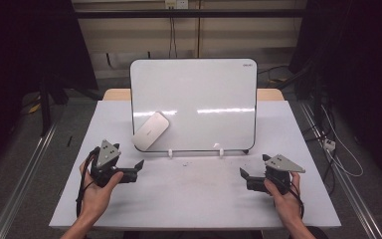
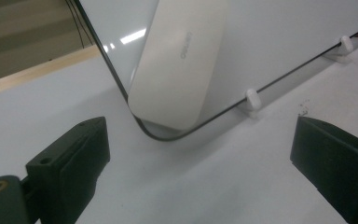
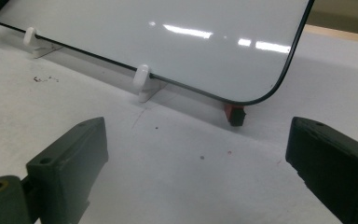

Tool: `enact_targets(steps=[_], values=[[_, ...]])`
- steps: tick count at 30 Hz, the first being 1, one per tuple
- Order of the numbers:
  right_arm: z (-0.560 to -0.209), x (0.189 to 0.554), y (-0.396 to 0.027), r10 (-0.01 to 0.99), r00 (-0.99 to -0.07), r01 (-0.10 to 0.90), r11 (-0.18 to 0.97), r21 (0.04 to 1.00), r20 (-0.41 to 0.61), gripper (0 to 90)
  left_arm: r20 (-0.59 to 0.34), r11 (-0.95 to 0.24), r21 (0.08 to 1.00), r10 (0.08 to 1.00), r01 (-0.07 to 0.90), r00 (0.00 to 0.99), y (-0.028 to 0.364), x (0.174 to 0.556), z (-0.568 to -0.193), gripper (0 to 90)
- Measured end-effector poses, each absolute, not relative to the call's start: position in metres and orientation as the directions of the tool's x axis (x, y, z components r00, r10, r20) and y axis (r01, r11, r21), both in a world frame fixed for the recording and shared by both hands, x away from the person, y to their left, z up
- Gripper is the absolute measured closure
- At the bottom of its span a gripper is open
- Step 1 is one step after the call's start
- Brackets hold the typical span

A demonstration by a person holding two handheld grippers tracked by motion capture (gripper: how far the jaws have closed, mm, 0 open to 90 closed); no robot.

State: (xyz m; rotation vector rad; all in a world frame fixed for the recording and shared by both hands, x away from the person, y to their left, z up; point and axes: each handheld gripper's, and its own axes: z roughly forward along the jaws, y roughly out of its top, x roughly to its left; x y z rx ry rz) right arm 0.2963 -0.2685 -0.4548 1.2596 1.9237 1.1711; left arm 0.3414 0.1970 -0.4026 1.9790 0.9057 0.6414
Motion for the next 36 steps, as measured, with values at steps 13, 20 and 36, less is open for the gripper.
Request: enact_targets(steps=[13,20,36], values=[[-0.455,0.296,-0.269,0.915,-0.404,0.432,0.180,0.884,0.012,5.6,0.058,-0.343,0.848,0.818,0.404,0.573,0.209,0.328,-0.422,4.6],[-0.455,0.295,-0.270,0.916,-0.400,0.431,0.174,0.886,0.015,5.6,0.058,-0.332,0.856,0.823,0.396,0.565,0.218,0.318,-0.427,4.4],[-0.455,0.295,-0.272,0.917,-0.398,0.432,0.171,0.886,0.016,5.6,0.041,-0.292,0.872,0.843,0.392,0.537,0.223,0.315,-0.428,4.3]])
